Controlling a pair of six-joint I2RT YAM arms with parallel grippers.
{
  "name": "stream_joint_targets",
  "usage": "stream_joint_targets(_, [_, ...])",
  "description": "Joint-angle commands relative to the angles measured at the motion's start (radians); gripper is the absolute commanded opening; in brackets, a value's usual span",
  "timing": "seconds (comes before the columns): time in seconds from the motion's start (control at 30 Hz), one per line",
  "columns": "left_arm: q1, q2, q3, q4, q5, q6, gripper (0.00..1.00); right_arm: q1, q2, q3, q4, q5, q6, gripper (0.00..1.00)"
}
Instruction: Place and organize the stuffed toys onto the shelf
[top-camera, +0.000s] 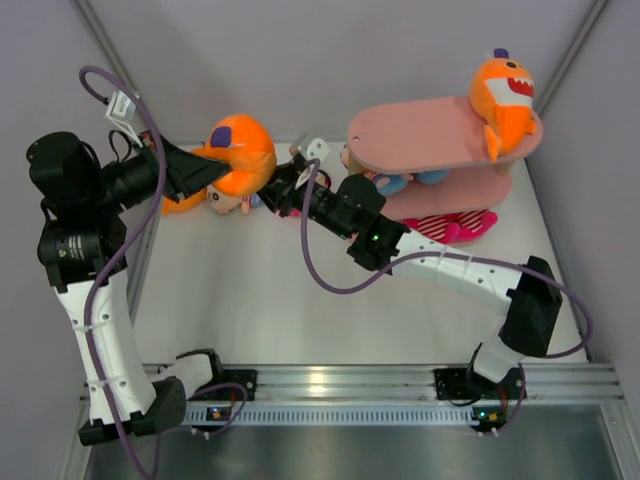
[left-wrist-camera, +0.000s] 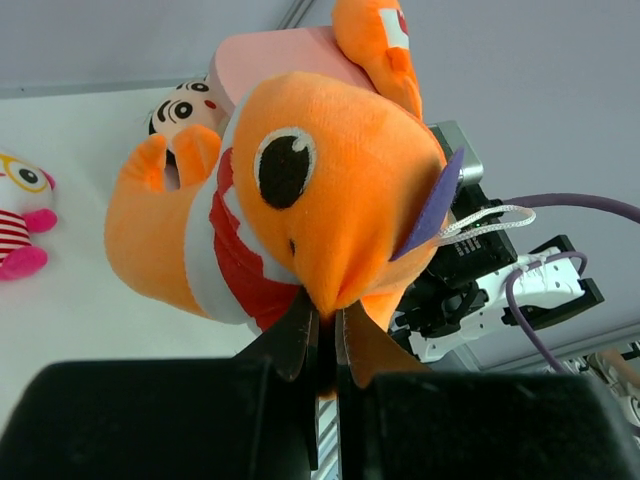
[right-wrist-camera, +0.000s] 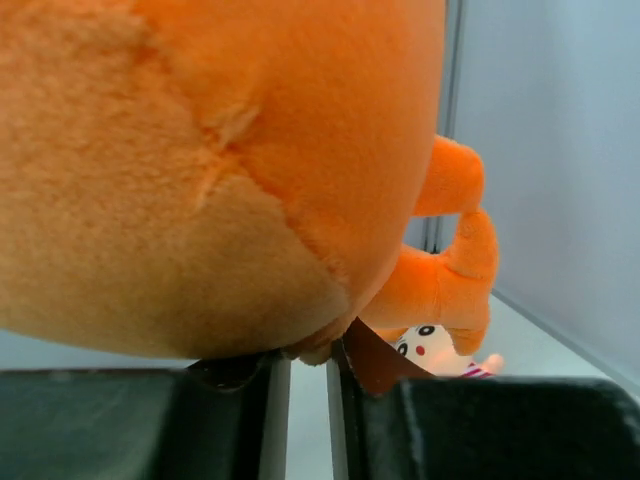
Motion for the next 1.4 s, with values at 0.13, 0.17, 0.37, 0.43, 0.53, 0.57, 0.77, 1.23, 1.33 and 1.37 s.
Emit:
stream_joint_targets(0.13, [0.003, -0.014, -0.022, 0.003, -0.003, 0.037, 0.0, 0.018, -0.157, -0.028, 0.064, -0.086, 0.061, 0.0])
stream_joint_targets(0.17, [0.001, -0.014, -0.025, 0.003, -0.013, 0.051, 0.0, 0.02, -0.194, -0.032, 0.034, -0.094, 0.056, 0.0])
stream_joint_targets(0.37, [0.003, -0.018, -0.068, 0.003, -0.026, 0.122, 0.41, 0.018, -0.292, -0.029, -0.271, -0.118, 0.035, 0.0])
stream_joint_targets(0.43, [0.003, -0.026, -0.095, 0.005, 0.023, 0.242, 0.94, 0.018, -0.3, 0.007, -0.448, -0.158, 0.046, 0.0])
stream_joint_targets(0.53, [0.001, -0.075, -0.184, -0.058, -0.007, 0.555, 0.98, 0.014, -0.315, 0.027, -0.663, -0.21, 0.081, 0.0])
stream_joint_targets(0.57, [0.001, -0.086, -0.194, -0.086, -0.033, 0.706, 0.98, 0.014, -0.321, 0.027, -0.709, -0.221, 0.095, 0.0])
stream_joint_targets(0.77, [0.003, -0.132, -0.262, -0.42, -0.116, 1.348, 0.98, 0.008, -0.34, -0.081, -0.878, -0.327, 0.24, 0.0])
stream_joint_targets(1.23, [-0.037, -0.285, -0.602, -0.749, -0.142, 2.022, 0.98, -0.003, -0.297, -0.33, -0.698, -0.45, 0.389, 0.0])
stream_joint_targets(1.33, [-0.041, -0.273, -0.594, -0.749, -0.165, 2.049, 0.98, -0.031, -0.294, -0.335, -0.672, -0.489, 0.421, 0.0])
stream_joint_targets(1.37, [-0.043, -0.273, -0.596, -0.747, -0.167, 2.057, 0.98, -0.053, -0.295, -0.338, -0.66, -0.506, 0.431, 0.0])
